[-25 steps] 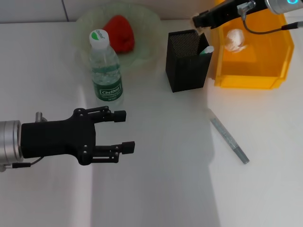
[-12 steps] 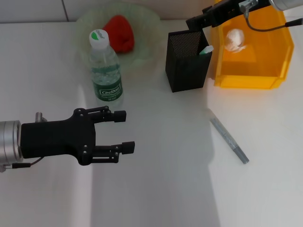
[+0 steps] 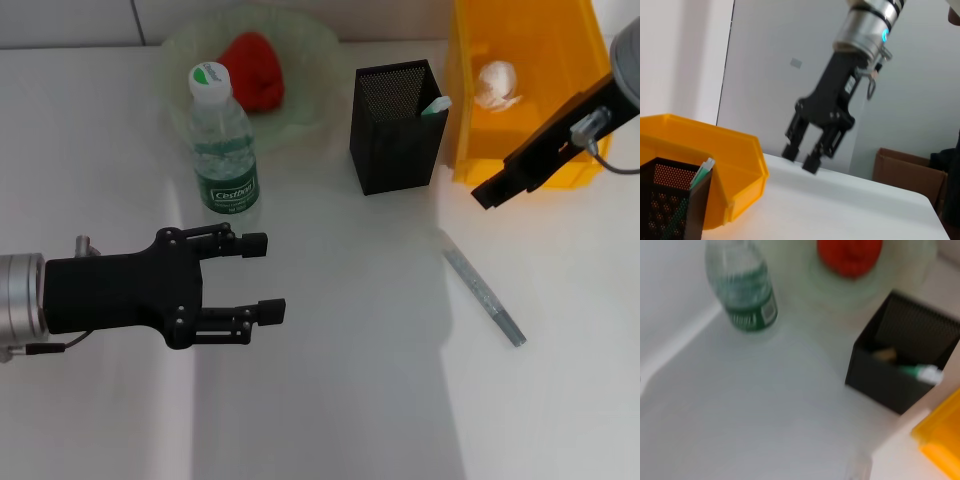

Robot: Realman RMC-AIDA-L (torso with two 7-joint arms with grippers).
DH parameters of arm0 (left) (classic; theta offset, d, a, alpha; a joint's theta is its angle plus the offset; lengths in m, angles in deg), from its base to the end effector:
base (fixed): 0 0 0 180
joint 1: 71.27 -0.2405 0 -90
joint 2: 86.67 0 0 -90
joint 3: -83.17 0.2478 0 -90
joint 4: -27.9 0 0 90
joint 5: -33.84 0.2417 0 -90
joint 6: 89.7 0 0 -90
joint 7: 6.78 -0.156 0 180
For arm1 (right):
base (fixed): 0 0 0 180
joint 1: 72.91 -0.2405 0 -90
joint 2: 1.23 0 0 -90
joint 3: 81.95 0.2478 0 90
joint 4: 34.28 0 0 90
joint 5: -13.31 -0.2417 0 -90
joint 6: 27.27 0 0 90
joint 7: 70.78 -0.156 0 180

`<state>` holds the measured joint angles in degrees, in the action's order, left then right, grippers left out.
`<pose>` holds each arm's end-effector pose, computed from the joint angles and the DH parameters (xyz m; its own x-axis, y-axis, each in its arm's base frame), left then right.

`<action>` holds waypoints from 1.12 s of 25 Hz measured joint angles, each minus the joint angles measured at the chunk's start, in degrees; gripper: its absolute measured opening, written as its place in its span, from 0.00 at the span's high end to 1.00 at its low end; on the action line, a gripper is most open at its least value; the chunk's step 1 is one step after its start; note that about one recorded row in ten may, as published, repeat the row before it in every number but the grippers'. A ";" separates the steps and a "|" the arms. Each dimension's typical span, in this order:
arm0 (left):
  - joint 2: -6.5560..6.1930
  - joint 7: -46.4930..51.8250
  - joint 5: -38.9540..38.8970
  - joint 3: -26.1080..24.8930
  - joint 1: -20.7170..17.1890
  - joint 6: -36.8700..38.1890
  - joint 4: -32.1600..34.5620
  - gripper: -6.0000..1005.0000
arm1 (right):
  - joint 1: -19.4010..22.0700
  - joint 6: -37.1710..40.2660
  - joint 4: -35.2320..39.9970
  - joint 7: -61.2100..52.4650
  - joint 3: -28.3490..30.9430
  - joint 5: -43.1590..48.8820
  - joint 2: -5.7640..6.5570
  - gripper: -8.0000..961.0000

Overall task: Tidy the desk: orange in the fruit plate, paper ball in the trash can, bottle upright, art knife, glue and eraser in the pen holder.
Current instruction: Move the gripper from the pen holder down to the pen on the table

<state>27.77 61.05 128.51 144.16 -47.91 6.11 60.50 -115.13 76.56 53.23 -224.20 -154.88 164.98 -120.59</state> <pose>-0.2727 0.3053 -0.0177 0.7949 0.2270 0.5627 0.2865 -0.9579 -0.0184 0.1062 0.3810 0.0402 0.7262 -0.6586 0.1971 -0.5269 -0.7175 -0.4556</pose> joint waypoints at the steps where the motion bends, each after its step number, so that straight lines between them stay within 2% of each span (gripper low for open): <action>1: 0.00 0.00 0.00 0.00 0.00 0.00 0.00 0.20 | 0.00 0.00 0.00 0.00 0.00 0.00 0.00 0.46; 4: 0.00 -0.01 0.11 0.00 0.18 0.01 0.01 0.20 | 0.95 -2.79 -4.93 -0.25 -1.99 -0.17 -0.04 0.47; 5: -0.02 0.04 0.23 0.00 0.57 0.01 0.02 0.20 | 0.56 -4.48 -8.82 -0.24 -2.80 -0.23 -0.03 0.47; 6: -0.02 0.04 0.23 0.00 0.57 0.01 0.02 0.20 | 0.56 -4.48 -8.82 -0.24 -2.80 -0.23 -0.03 0.47; 12: -0.18 0.05 0.37 0.00 0.70 -0.12 0.00 0.20 | -1.55 -10.88 -19.96 0.08 -4.98 -0.14 0.06 0.49; 20: -0.05 -0.02 0.42 0.01 0.74 -0.19 -0.07 0.20 | -3.66 -15.90 -28.02 0.06 -5.15 -0.23 -0.08 0.52; 28: 0.05 -0.05 0.42 0.01 0.81 -0.38 -0.08 0.20 | -3.88 -19.28 -30.50 0.18 -6.09 -0.35 -0.14 0.55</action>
<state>27.82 61.00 128.94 144.17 -47.10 5.73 60.42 -119.01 57.28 22.73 -224.02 -160.98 164.63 -120.73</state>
